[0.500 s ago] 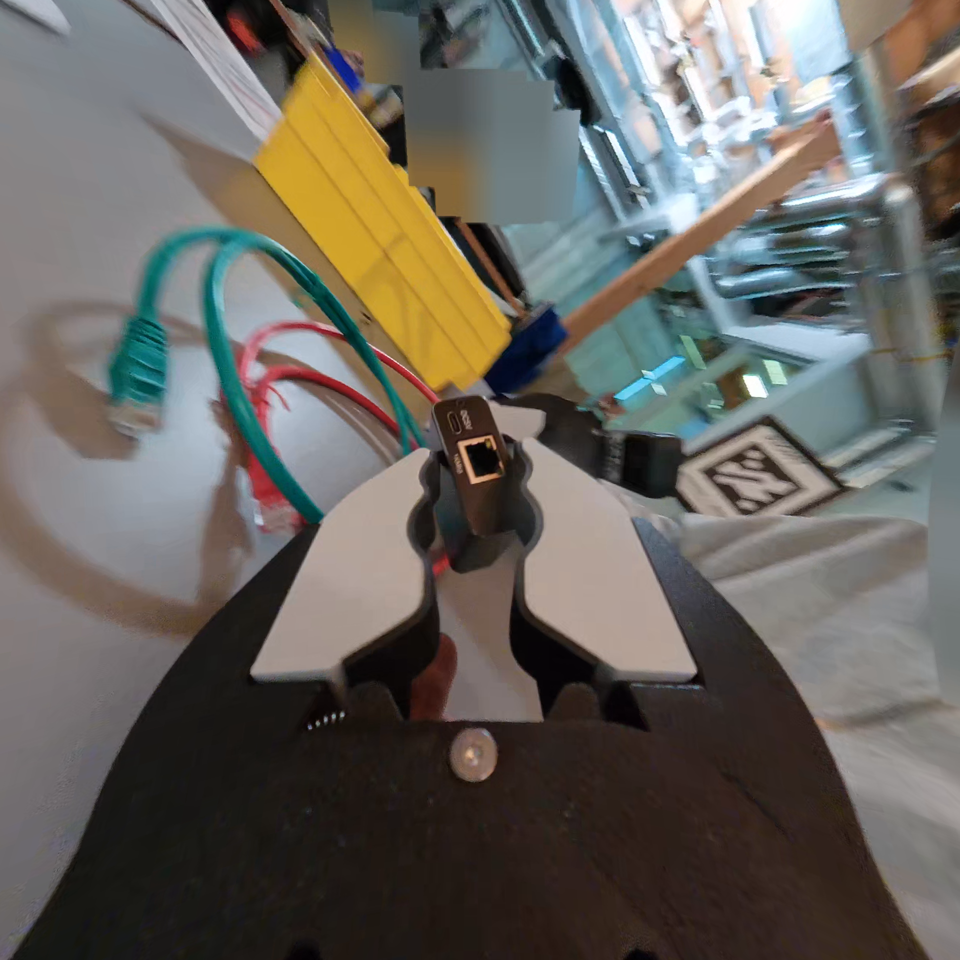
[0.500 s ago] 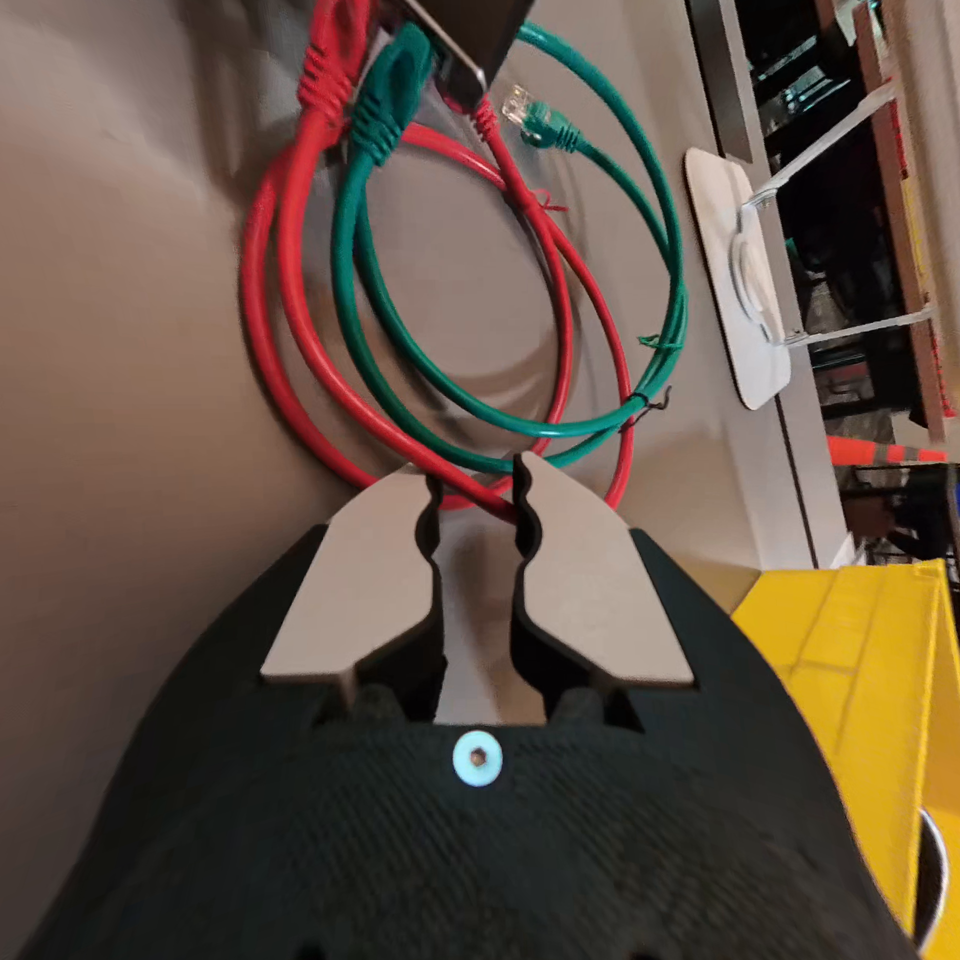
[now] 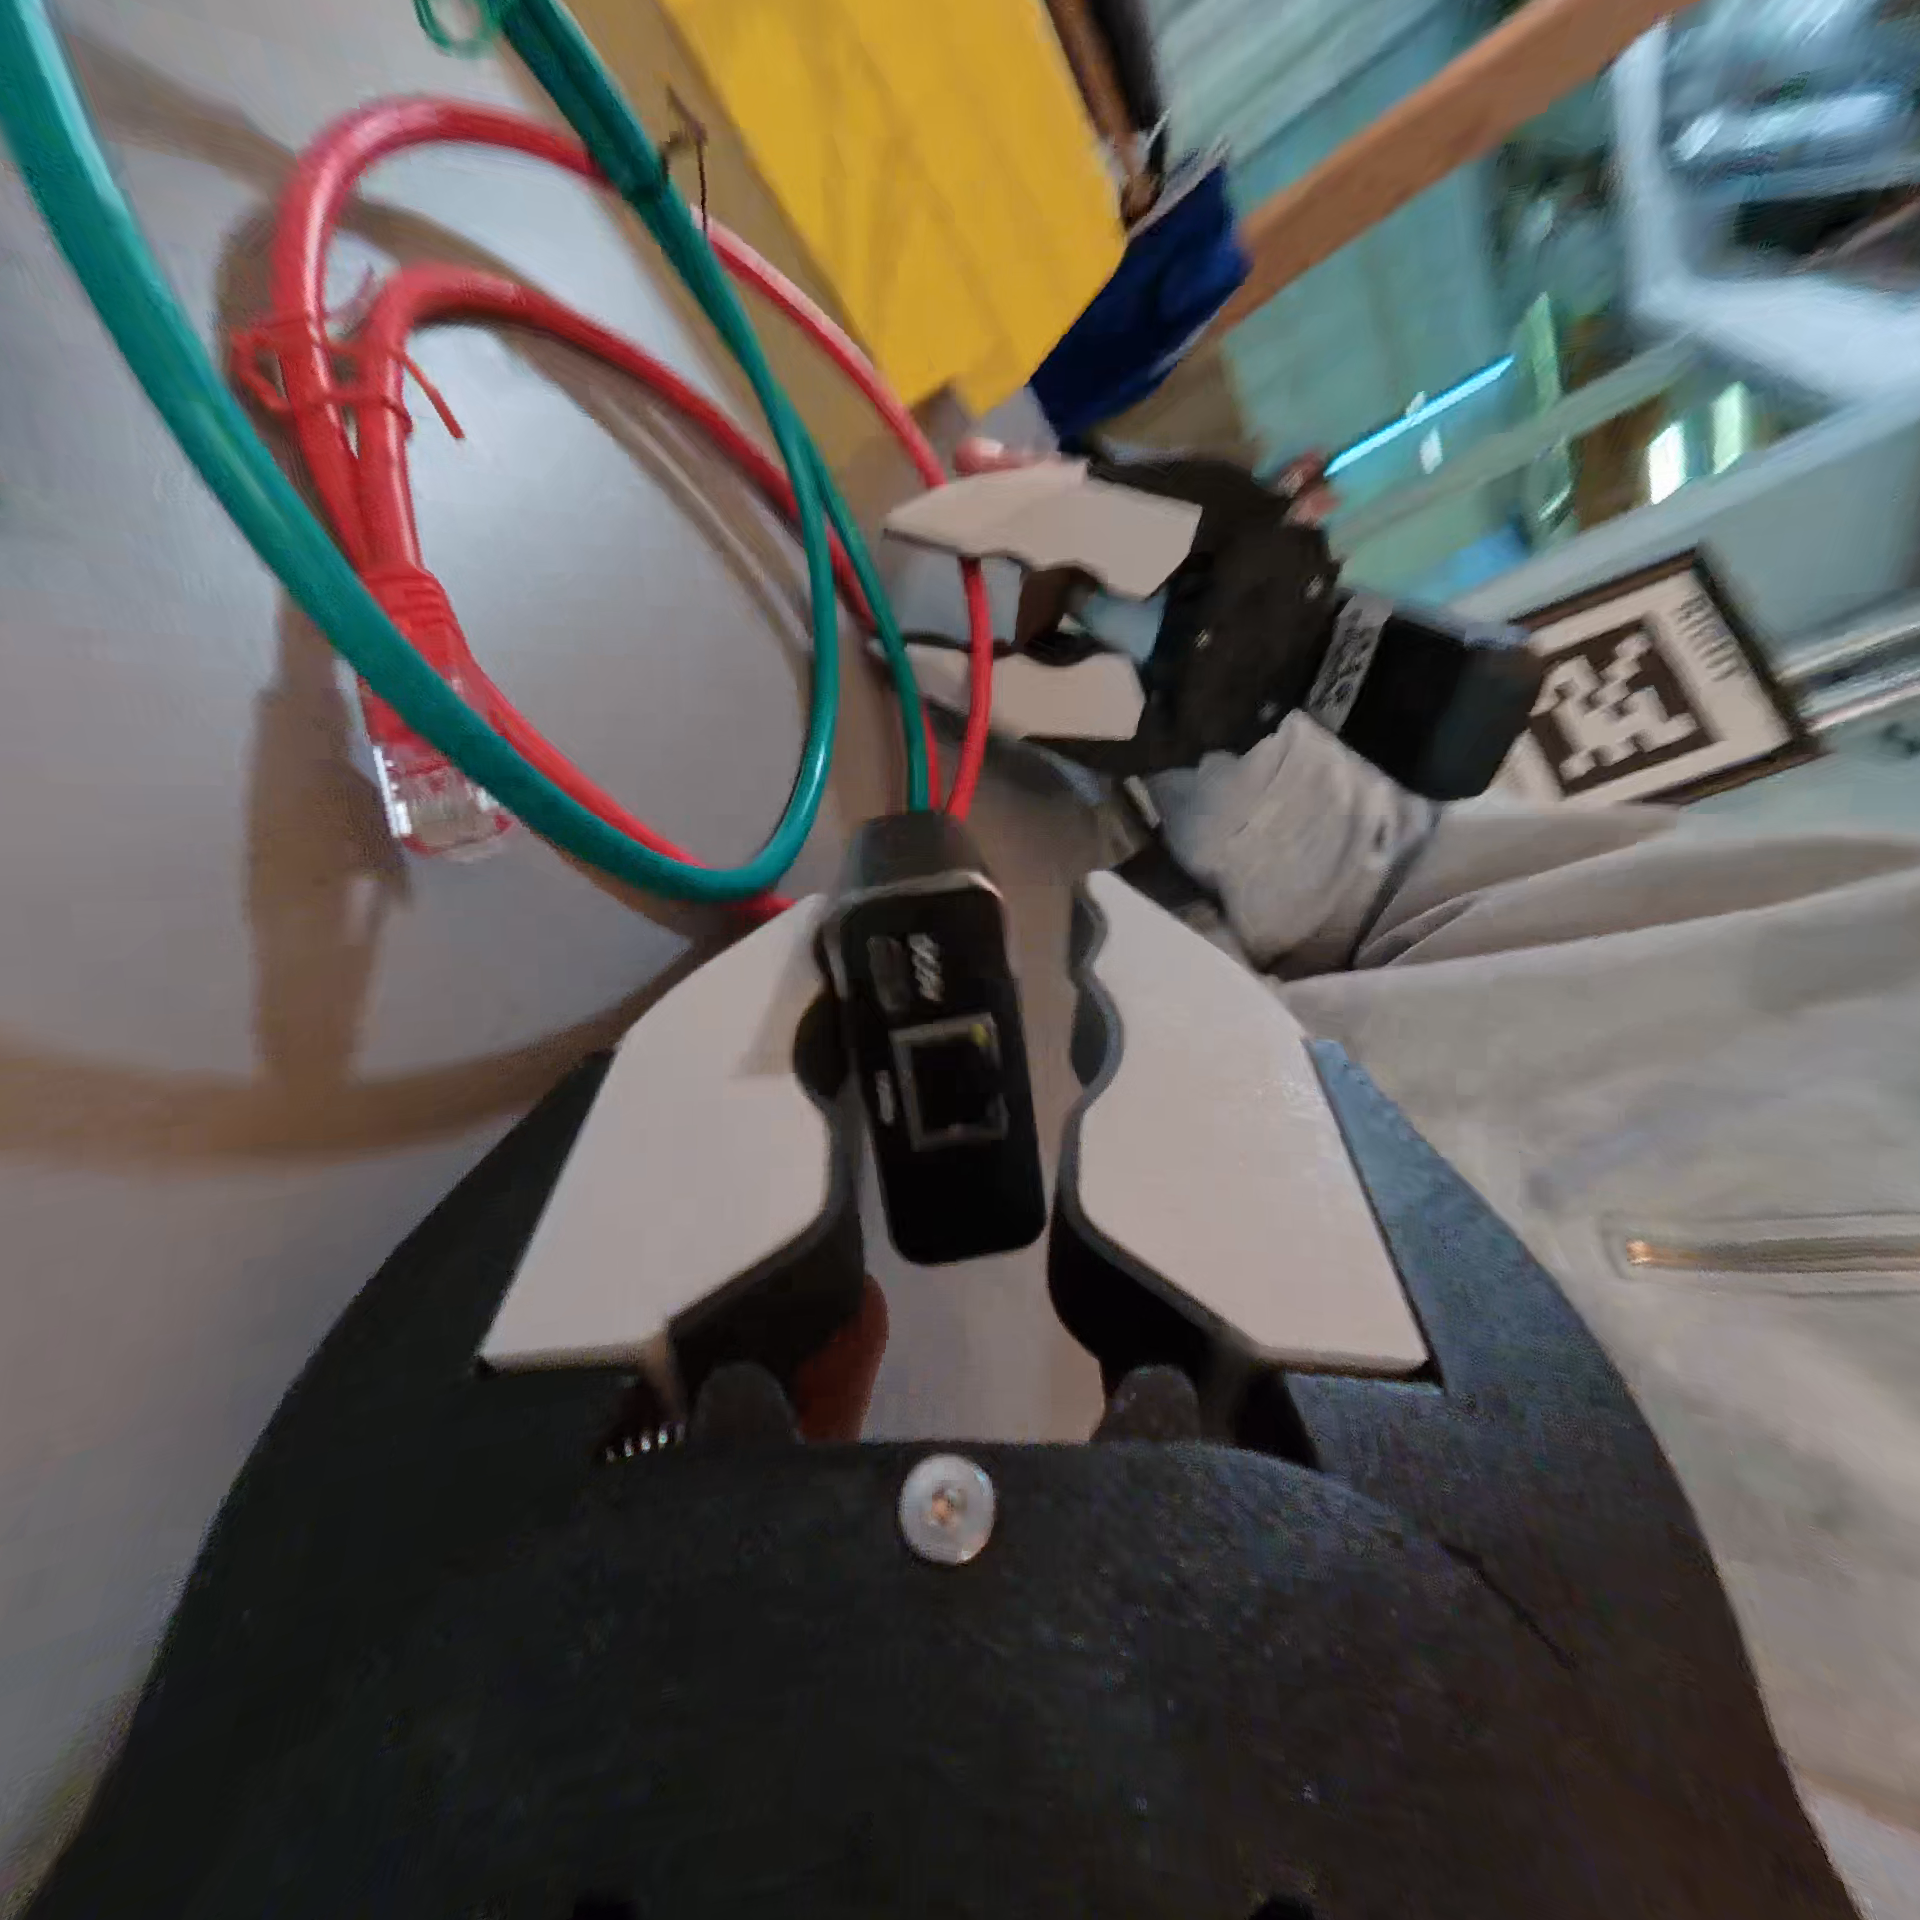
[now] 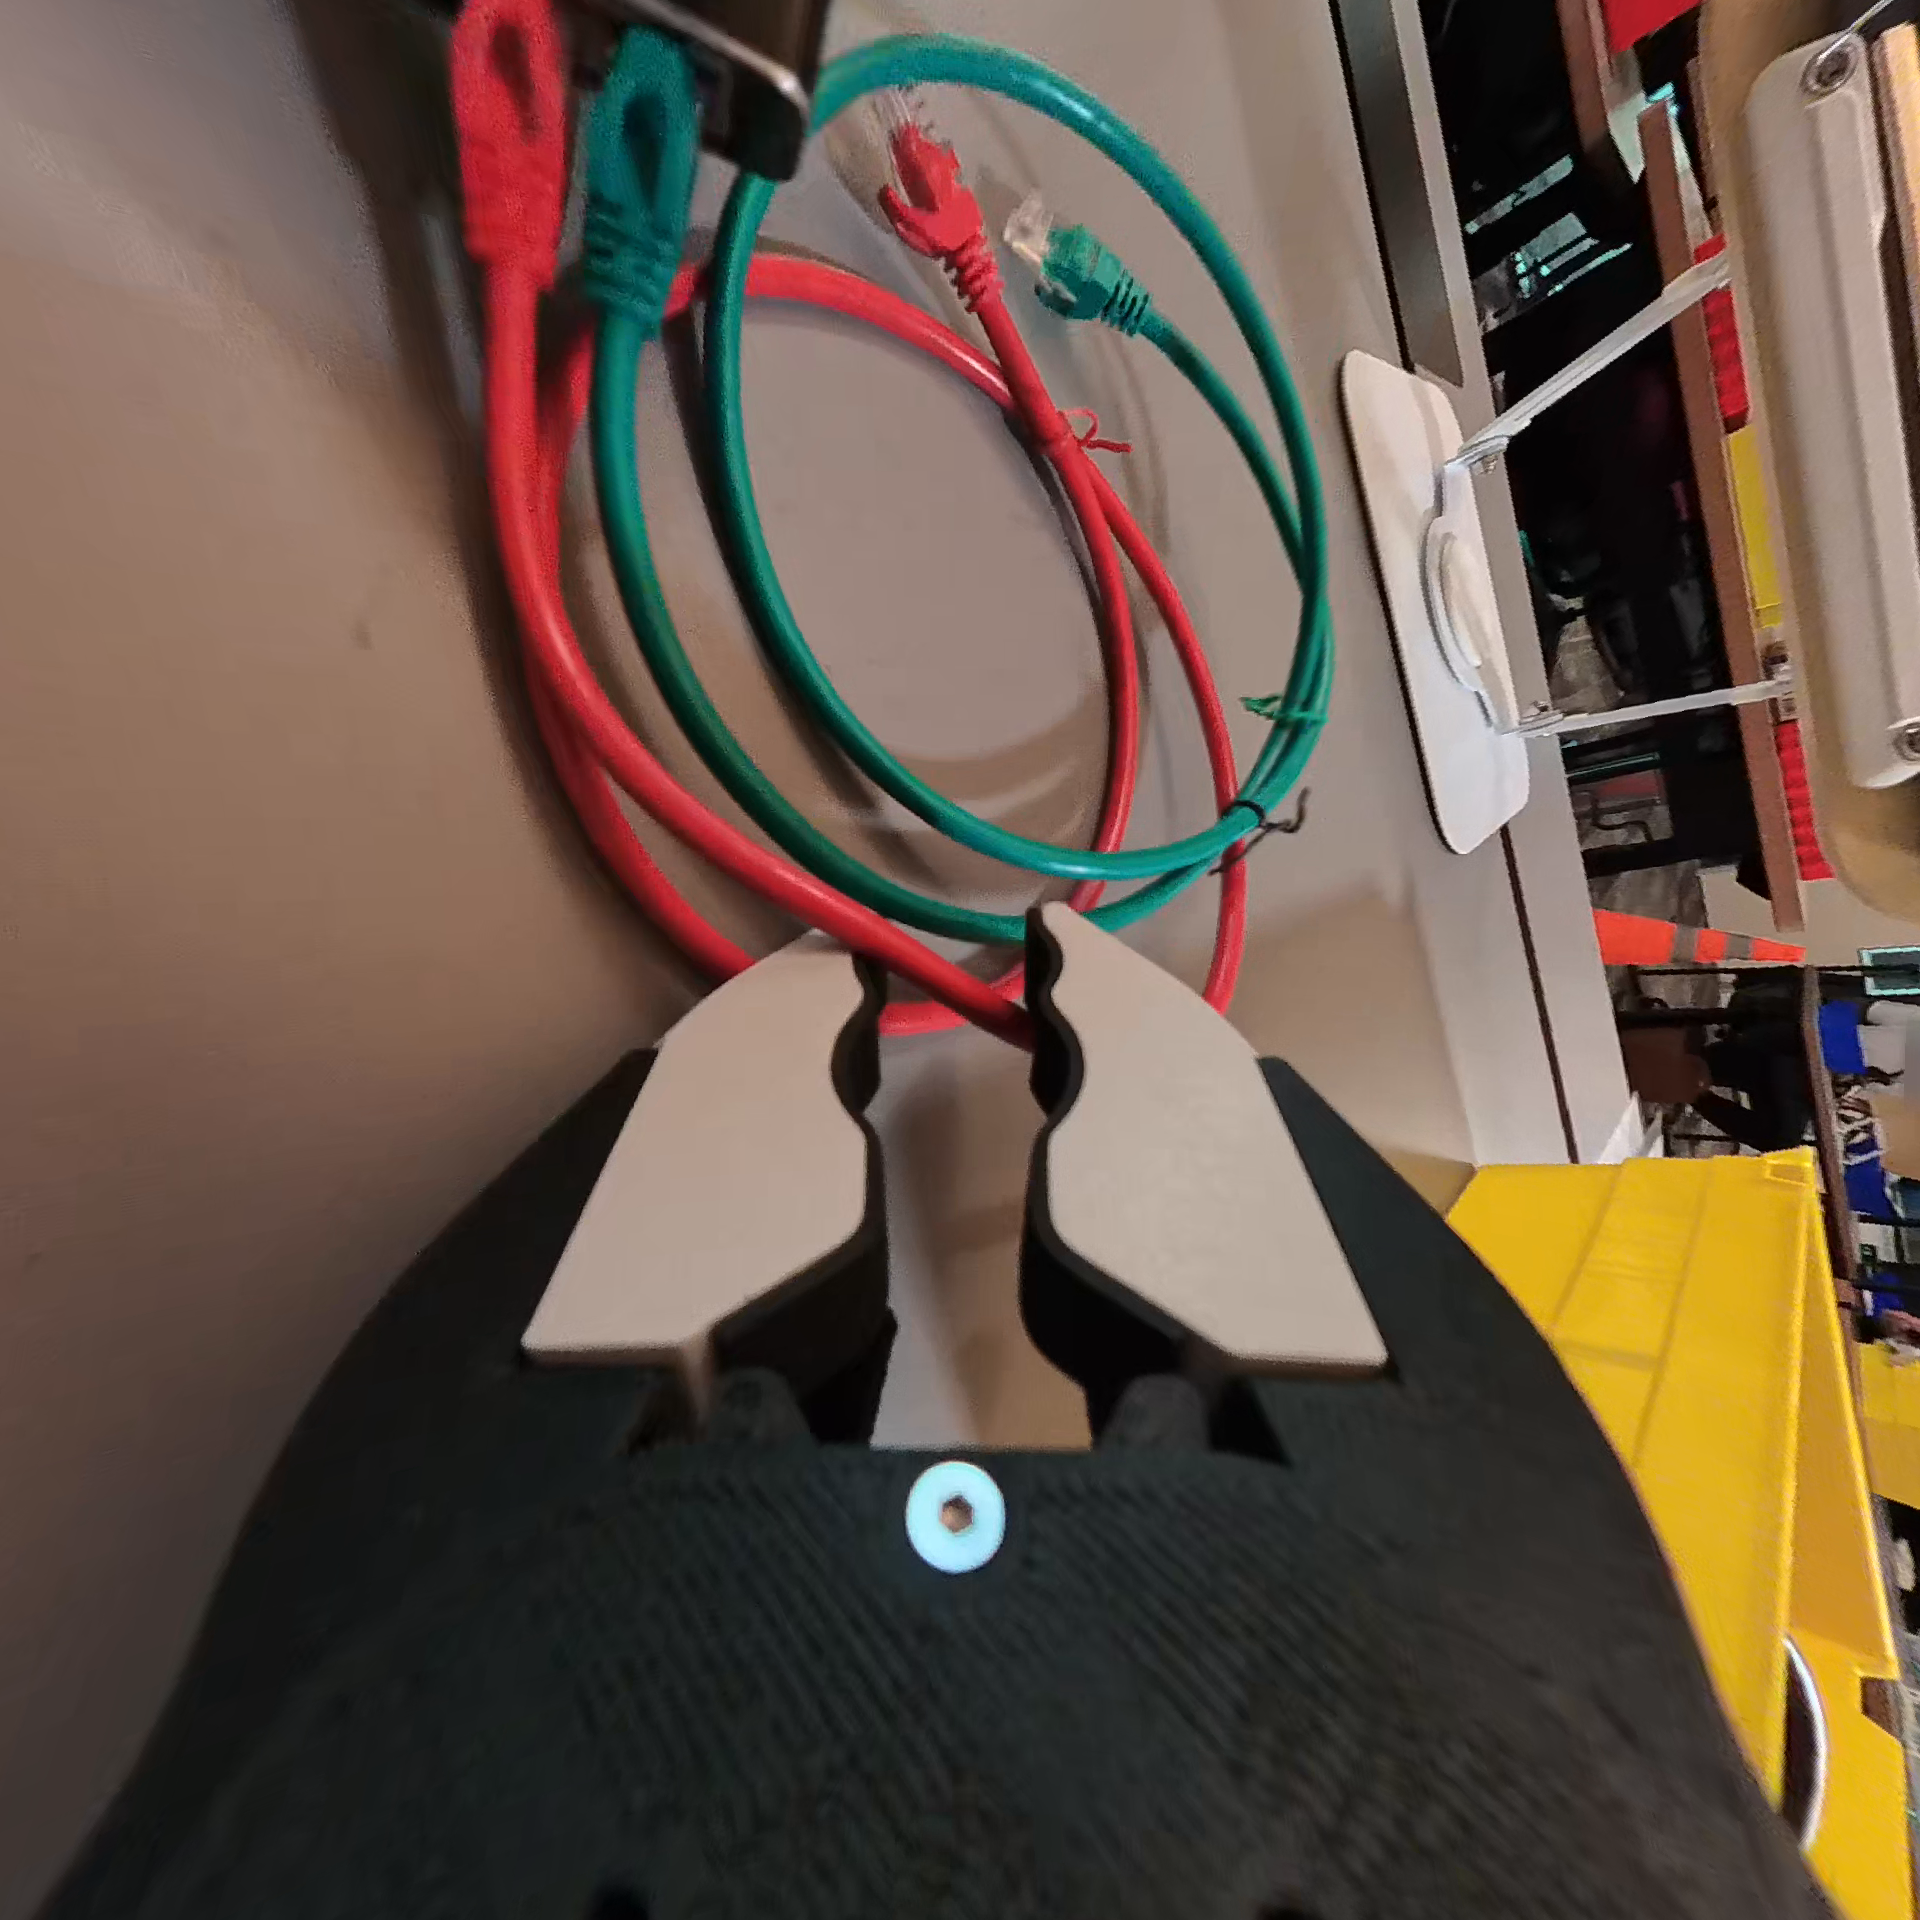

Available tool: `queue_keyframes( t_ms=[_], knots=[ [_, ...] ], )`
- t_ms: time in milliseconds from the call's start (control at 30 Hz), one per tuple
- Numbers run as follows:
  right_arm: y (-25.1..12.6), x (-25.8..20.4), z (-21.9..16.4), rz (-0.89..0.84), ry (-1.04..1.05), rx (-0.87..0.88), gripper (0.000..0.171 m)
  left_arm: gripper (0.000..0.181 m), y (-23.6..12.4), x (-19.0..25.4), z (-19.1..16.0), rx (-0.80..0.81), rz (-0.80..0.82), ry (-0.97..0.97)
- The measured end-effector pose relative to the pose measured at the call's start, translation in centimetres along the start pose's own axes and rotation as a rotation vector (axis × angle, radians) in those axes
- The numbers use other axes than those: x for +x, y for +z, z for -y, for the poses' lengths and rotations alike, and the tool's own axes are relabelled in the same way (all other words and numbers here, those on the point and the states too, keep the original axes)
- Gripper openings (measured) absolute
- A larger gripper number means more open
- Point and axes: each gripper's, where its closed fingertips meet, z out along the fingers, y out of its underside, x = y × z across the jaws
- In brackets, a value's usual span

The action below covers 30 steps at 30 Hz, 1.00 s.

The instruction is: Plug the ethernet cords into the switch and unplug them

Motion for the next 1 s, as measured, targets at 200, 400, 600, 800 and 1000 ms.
queue_keyframes(
  t_ms=[200,400,600,800,1000],
  knots=[
    [0.0,0.9,-0.2,-0.038,0.035,-0.007,0.026,0.029,0.8,0.2,-0.3,-0.024,0.001,0.003],
    [-1.4,4.0,1.6,-0.164,0.231,0.141,0.03,0.027,-1.2,0.8,3.2,0.233,-0.127,-0.088],
    [-2.4,7.6,-0.1,-0.327,0.507,0.144,0.05,0.027,-2.1,1.2,4.4,0.346,-0.103,0.03],
    [-2.3,7.6,-1.2,-0.138,0.912,0.252,0.051,0.026,-4.6,1.3,6.5,0.543,-0.121,0.04],
    [-2.7,3.4,5.7,0.191,0.998,0.473,0.036,0.026,-5.3,1.5,7.5,0.711,-0.187,-0.053]
  ],
)
